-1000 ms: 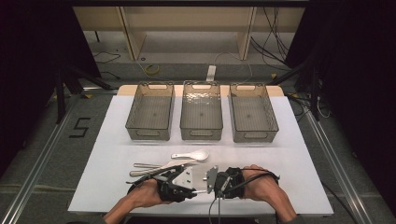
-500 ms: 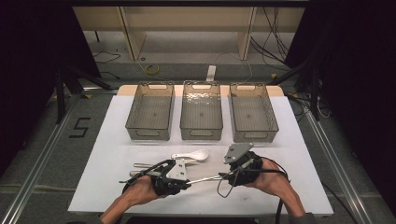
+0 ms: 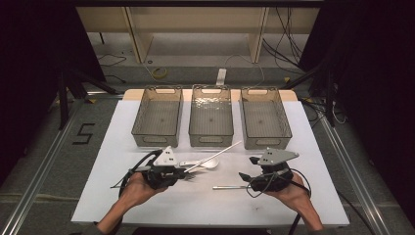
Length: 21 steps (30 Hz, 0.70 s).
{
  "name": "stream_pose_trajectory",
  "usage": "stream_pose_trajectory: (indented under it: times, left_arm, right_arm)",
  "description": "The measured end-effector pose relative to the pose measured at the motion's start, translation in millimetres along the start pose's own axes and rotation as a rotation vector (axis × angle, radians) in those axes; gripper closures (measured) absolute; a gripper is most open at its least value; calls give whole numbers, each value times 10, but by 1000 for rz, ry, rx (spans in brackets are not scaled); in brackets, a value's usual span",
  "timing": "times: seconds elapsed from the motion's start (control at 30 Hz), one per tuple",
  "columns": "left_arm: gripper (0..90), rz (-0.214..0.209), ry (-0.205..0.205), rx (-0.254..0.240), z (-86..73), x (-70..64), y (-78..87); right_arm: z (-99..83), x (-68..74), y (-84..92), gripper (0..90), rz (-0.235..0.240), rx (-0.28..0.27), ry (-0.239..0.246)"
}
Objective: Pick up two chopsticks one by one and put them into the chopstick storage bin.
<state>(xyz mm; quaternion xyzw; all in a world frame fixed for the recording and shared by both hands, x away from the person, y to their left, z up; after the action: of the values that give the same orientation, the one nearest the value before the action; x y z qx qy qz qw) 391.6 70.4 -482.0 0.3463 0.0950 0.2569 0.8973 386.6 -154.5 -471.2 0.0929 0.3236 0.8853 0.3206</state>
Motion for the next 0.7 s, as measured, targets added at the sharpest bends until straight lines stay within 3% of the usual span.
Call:
stream_pose_trajectory:
  times: [0.1, 0.27, 0.53, 0.7]
  left_arm:
    - [835, 39, 48, -23, 22, 175, 42]
    - [835, 89, 134, -55, 20, 495, 98]
    - [836, 194, 259, -99, 27, 1082, 200]
    - [835, 243, 312, -90, 4, 1370, 210]
  right_arm:
    - [-76, -3, -22, 346, -3, 7, -21]
    - [-160, -4, -26, 323, -12, -31, -78]
    - [-222, 47, -41, 320, -5, -33, -91]
    - [-244, 66, -33, 320, 1, -28, -95]
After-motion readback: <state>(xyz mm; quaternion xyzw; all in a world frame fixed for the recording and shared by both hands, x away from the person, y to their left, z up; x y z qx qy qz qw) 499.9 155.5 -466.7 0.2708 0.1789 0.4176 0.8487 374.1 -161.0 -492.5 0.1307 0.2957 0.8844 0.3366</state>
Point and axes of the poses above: each handheld gripper's, and its own axes: y roughly backward along the jaws, z roughly out of its top, x roughly to its left, the point moved 10 cm from there along -y, roughly forward along the jaws, and after that the axes turned 2 degrees about -y, right-handed, at the moved point
